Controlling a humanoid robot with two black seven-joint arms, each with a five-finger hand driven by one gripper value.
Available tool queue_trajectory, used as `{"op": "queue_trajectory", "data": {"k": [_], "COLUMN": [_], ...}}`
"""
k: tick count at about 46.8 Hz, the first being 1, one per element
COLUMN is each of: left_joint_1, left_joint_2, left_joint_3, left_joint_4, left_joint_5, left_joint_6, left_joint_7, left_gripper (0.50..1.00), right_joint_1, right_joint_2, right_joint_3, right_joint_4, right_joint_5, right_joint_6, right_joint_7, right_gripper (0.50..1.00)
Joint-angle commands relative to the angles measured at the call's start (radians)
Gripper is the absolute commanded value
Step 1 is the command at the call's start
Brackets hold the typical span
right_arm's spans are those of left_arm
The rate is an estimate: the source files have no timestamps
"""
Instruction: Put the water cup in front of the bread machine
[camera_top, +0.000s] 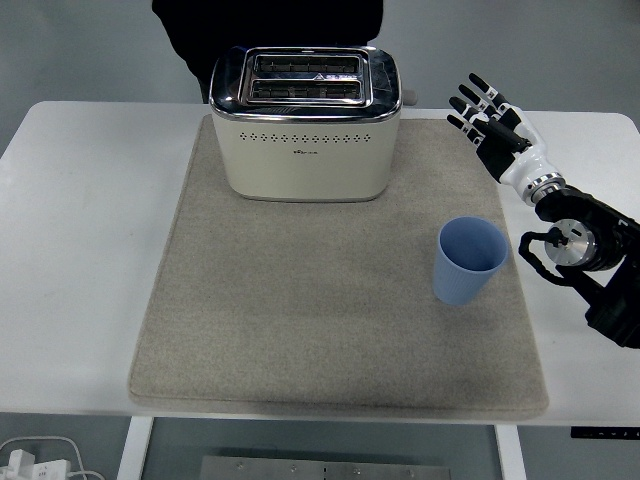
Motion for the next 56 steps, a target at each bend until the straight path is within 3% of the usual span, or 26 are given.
{"op": "queue_trajectory", "data": {"k": [1,9,19,24,35,41,56], "left_joint_1": [0.000,-0.009,-0.012,-0.011,-0.011,-0.011,-0.012], "left_joint_2": [0.000,0.000,0.000,0.000,0.000,0.000,0.000], "left_joint_3": [-0.001,-0.006,-0.006,-0.006,-0.003,-0.003,-0.001], "left_joint_4": [0.003,0.009,0.009,0.009,0.008,0.004,0.001], "left_joint_5": [-0.005,-0.008,-0.007,-0.007,-0.005,-0.004,-0.002], "left_joint_6": [0.000,0.002,0.002,0.002,0.002,0.002,0.002], "left_joint_7": [0.000,0.000,0.000,0.000,0.000,0.000,0.000], "left_gripper": [1.000,1.000,1.000,1.000,1.000,1.000,1.000], "right_joint_1": [0.001,-0.001,-0.010,-0.042,-0.126,-0.171,-0.245], "right_joint_2": [-0.002,-0.018,-0.071,-0.120,-0.254,-0.326,-0.441], "right_joint_3": [0.000,0.000,-0.001,-0.003,-0.001,-0.001,-0.001], "right_joint_4": [0.000,0.002,0.005,0.008,0.014,0.014,0.018], "right_joint_5": [0.000,0.000,0.000,0.000,-0.074,-0.109,-0.199], "right_joint_6": [0.001,0.007,0.071,0.126,0.313,0.420,0.420], "right_joint_7": [0.000,0.000,0.000,-0.001,0.005,0.041,0.215], "right_gripper": [0.928,0.928,0.928,0.928,0.928,0.928,0.928]}}
